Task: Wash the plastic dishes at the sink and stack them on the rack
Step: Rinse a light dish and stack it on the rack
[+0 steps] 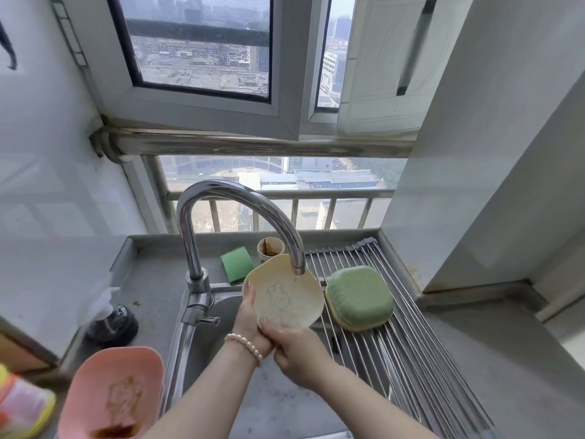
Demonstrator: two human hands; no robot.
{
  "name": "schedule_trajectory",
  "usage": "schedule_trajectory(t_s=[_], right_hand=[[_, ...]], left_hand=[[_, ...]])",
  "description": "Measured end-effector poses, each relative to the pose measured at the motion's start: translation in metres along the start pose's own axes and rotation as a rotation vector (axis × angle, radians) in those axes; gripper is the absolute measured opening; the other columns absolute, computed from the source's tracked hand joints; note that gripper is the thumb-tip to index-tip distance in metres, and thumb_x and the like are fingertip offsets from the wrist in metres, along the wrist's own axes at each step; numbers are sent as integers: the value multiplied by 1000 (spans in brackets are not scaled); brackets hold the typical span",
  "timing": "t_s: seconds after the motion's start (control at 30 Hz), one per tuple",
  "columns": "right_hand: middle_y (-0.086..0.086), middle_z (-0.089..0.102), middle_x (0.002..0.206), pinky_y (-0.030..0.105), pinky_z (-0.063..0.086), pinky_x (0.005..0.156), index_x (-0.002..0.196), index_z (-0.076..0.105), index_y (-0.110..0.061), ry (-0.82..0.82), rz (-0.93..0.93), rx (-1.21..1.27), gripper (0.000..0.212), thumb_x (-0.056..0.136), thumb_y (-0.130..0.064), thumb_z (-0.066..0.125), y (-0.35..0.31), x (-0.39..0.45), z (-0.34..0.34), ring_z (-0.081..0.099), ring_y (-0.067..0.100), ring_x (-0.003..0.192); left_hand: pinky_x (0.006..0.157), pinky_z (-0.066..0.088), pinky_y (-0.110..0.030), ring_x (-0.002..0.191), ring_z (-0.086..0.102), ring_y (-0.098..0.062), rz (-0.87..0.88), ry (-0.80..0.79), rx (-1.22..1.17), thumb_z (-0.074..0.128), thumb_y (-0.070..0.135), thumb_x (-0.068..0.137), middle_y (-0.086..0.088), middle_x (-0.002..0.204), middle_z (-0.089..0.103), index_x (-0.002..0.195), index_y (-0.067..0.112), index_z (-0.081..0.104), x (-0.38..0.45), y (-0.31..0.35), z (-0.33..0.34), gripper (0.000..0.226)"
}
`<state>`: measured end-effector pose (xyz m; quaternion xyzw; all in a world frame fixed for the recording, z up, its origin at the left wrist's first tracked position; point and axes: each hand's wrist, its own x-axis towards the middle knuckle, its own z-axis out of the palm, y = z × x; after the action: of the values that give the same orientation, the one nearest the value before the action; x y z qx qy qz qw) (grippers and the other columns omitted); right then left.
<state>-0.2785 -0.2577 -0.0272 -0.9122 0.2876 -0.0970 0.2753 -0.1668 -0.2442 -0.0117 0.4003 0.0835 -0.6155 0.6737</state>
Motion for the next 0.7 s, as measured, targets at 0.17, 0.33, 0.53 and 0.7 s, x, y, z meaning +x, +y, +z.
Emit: schedule_trajectory(t_s=[0.17,0.33,0.53,0.7], right_hand=[[-3,67,74,24,54,64,78,72,-18,99,-28,-409,27,64,-20,48,17,-4,9,64,20,66],[15,70,107,60,42,97,97,75,-20,-117,226,-587,46,70,-46,49,6,3,14,66,34,103],[14,14,159,51,-20,108,150,14,-2,-52,54,-645,65,92,-6,42,18,0,4,4,31,147],[24,24,153,57,-2,116,146,22,8,-52,46,-744,63,91,-9,48,22,12,5,16,37,144]], left_hand=[[90,47,-51,104,59,-39,22,105,96,35,57,96,-22,112,63,114,6,58,3,2,-4,59],[90,50,-55,98,63,-39,135,352,203,44,42,96,-19,110,66,117,5,58,1,5,-16,45],[86,52,-59,97,64,-41,84,414,369,46,33,91,-21,105,67,107,3,63,1,15,-35,39],[71,54,-50,92,62,-39,19,365,424,43,23,98,-21,100,65,106,3,56,-2,26,-29,25]])
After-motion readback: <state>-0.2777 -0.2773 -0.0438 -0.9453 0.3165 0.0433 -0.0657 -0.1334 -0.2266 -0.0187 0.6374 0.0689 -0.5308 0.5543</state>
